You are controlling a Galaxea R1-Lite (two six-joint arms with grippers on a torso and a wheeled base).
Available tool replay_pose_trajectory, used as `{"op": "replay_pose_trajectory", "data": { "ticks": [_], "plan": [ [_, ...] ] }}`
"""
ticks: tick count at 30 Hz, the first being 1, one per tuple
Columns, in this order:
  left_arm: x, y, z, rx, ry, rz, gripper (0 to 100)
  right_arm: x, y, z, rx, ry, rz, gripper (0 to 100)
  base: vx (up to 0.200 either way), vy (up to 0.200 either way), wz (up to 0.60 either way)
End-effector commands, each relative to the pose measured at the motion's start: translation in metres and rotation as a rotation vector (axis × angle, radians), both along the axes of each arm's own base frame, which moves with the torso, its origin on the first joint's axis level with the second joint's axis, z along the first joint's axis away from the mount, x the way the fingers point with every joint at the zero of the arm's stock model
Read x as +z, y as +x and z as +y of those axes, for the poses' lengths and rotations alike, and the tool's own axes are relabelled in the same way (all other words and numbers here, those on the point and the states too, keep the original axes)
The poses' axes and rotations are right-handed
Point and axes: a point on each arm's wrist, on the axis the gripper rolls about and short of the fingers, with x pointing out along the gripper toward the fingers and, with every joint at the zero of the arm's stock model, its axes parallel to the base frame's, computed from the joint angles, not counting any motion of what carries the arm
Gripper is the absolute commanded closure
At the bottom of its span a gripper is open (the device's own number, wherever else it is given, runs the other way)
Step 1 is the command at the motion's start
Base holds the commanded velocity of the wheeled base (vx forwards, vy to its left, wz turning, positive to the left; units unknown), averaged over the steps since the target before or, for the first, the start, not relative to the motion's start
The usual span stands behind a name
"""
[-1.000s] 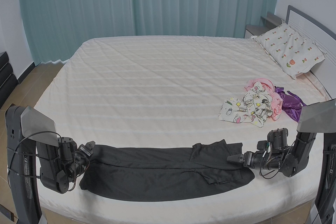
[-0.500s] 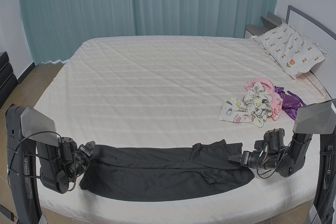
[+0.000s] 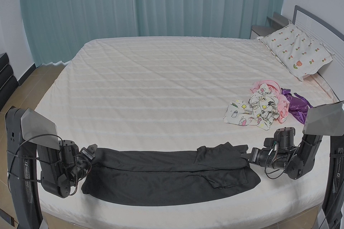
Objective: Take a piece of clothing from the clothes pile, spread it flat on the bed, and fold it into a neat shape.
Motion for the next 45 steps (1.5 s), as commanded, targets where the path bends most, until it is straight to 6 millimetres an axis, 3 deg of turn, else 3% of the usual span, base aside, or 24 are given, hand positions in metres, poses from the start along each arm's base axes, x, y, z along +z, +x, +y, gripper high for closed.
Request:
{"op": "replay_pose_trajectory", "data": {
  "ticks": [1, 8, 16, 32, 33, 45],
  "plan": [
    [0.006, -0.001, 0.003, 0.012, 0.000, -0.023, 0, 0.000, 0.003, -0.002, -0.014, 0.011, -0.021, 100, 0.000, 0.000, 0.00],
    [0.027, 0.000, 0.010, -0.009, 0.044, -0.070, 0, -0.007, 0.002, -0.005, -0.025, 0.021, -0.060, 100, 0.000, 0.000, 0.00],
    [0.014, -0.012, 0.005, -0.145, 0.149, 0.129, 0, -0.009, 0.001, -0.005, -0.023, 0.022, -0.051, 100, 0.000, 0.000, 0.00],
    [-0.003, -0.006, -0.007, -0.201, 0.170, 0.161, 0, -0.009, 0.001, -0.004, -0.020, 0.023, -0.048, 100, 0.000, 0.000, 0.00],
    [-0.003, -0.005, -0.006, -0.198, 0.171, 0.160, 100, -0.009, 0.001, -0.004, -0.020, 0.023, -0.048, 100, 0.000, 0.000, 0.00],
    [0.006, 0.011, 0.005, -0.080, 0.218, 0.097, 100, -0.002, 0.004, -0.002, -0.016, 0.031, -0.081, 100, 0.000, 0.000, 0.00]
  ]
}}
